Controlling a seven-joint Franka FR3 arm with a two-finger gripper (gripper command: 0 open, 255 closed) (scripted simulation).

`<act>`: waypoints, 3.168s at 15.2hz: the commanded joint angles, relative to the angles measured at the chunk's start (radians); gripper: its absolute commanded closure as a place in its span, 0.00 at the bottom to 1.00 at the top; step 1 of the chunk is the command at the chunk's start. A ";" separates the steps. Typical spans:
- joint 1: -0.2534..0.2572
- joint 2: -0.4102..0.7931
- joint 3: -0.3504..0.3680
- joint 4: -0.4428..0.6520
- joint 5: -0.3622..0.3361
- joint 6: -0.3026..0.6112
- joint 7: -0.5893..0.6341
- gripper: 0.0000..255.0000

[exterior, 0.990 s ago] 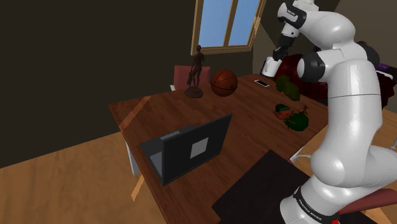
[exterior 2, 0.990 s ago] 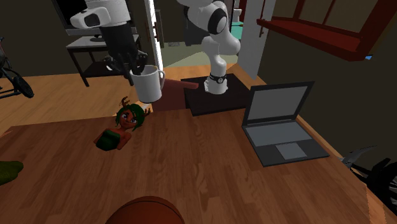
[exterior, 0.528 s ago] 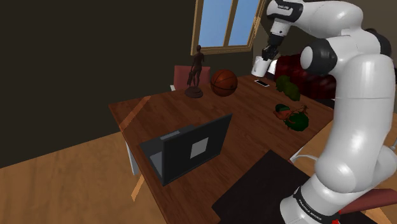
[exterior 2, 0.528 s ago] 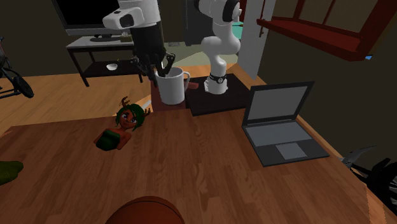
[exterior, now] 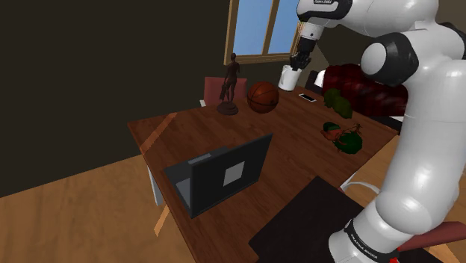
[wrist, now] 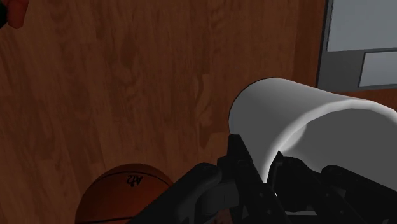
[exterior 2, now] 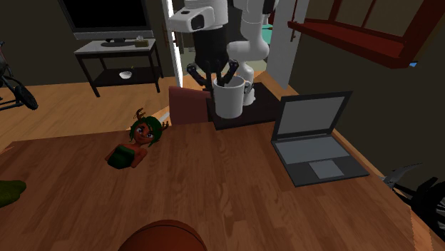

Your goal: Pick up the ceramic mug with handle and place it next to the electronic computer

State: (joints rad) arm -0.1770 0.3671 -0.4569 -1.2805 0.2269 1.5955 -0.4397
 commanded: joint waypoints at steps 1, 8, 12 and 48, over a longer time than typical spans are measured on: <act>0.036 -0.014 0.011 -0.020 -0.009 0.012 0.045 1.00; 0.150 -0.038 0.056 -0.049 -0.031 0.035 0.196 1.00; 0.206 -0.027 0.082 -0.031 -0.035 0.036 0.281 1.00; 0.263 0.030 0.118 -0.395 -0.004 0.456 0.286 1.00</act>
State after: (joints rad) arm 0.0860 0.3913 -0.3401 -1.6703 0.2202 2.0409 -0.1520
